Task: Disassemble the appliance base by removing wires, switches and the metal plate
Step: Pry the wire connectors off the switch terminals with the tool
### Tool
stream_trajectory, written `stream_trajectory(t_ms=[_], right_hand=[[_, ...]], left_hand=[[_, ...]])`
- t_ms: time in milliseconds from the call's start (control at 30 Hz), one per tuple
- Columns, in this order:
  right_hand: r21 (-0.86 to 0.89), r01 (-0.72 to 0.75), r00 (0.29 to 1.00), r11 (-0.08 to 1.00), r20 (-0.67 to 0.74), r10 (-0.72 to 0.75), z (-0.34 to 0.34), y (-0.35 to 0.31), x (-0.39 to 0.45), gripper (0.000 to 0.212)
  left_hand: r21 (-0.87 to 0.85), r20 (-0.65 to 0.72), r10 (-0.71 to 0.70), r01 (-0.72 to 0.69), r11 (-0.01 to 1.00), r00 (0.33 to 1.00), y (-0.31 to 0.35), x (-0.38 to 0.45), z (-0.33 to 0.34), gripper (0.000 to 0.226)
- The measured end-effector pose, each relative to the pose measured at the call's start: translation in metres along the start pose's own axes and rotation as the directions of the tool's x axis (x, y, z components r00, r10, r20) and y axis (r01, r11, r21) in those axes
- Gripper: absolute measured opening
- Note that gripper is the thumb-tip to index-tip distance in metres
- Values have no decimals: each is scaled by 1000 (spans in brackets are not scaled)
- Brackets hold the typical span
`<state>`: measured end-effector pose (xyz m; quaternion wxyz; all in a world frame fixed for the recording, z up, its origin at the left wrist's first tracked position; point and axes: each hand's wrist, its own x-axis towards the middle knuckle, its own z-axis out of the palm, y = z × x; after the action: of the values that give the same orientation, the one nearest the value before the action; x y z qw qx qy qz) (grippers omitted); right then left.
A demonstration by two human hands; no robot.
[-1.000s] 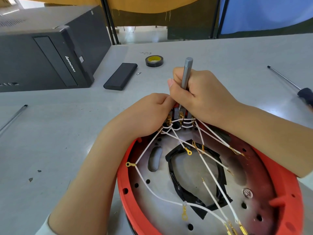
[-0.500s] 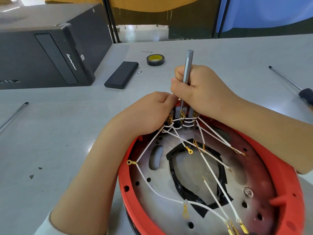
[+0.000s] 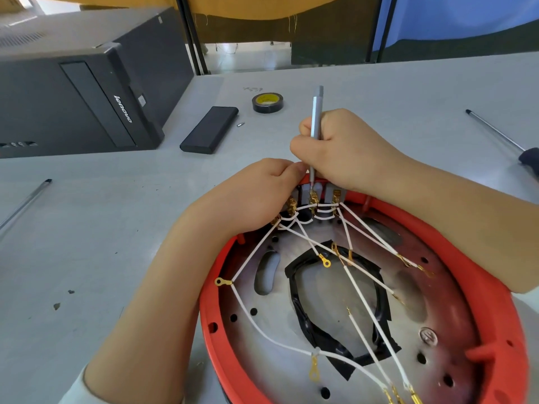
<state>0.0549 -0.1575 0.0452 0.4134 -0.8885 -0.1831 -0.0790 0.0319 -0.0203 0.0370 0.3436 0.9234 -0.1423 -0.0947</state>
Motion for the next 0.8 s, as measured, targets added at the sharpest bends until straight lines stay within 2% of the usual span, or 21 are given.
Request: stream_trajectory(t_ms=[133,233,333,500,633,800], right_hand=[[111,-35,999,993,-35,39,-8,0,-3,41],[109,-72,997,991,30,69,-19,-5,-12,34],[194,-98,993,976,90,81,-26,-4,-29,28],[280,-99,993,955,-39,114,-25,3,-39,26],[214,-91,988,973,-102,115,-22,4,-40,31],[207,-102,987,973,-102,125,-21,6,-40,32]], left_hand=[[-7,-4,17,-17,1000,1000,-1,-2,0,49],[-5,-2,23,-23,1000,1000,-2,-2,-1,50],[2,2,31,-31,1000,1000,-2,-1,0,52],[14,-18,12,-12,1000,1000,-2,-1,0,51],[18,-12,-2,2,1000,1000,-2,-2,0,52],[31,-13,-5,6,1000,1000,-1,-3,0,51]])
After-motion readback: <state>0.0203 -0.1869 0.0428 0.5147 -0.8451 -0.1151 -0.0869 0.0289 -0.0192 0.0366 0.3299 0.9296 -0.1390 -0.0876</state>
